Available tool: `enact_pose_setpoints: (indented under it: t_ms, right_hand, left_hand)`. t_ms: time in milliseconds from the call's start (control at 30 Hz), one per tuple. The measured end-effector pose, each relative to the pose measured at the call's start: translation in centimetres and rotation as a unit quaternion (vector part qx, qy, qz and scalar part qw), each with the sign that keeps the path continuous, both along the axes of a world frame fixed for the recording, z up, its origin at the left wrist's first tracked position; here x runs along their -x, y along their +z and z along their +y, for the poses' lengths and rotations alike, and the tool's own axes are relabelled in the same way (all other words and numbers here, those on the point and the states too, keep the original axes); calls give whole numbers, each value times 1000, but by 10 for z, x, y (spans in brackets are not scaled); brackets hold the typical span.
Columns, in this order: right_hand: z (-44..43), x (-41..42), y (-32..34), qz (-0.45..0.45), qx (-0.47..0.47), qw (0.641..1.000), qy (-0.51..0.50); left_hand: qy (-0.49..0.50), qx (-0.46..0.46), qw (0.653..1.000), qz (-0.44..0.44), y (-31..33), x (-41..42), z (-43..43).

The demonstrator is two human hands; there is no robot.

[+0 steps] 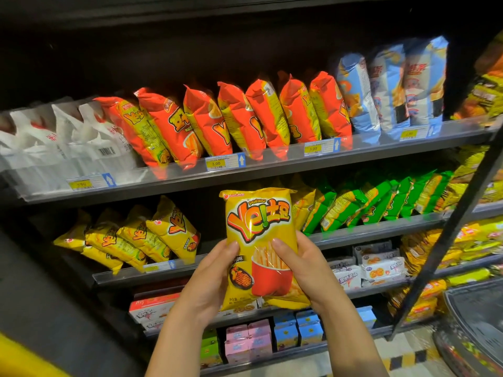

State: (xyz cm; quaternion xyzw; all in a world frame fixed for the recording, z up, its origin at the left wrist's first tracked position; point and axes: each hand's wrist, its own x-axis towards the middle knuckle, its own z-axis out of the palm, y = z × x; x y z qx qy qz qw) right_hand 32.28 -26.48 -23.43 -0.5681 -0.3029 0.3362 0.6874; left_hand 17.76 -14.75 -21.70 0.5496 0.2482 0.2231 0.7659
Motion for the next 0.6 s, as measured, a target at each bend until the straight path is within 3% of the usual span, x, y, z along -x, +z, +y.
enact_pose_setpoints:
  t_ms: [167,400,500,600]
  right_hand:
    - [12,2,-3,-37,10,999,3]
    - [34,2,-12,-14,37,998,40]
    - [48,-3,-16,-5,61,997,45]
    - [71,-13,-25,-51,111,992,5]
  left_hand:
    - [-1,-9,1000,24,-1,3,11]
    - [29,6,999,35,-16,6,34]
    - [68,19,996,45,-25,3,49]
    - [131,18,990,45,-36,0,69]
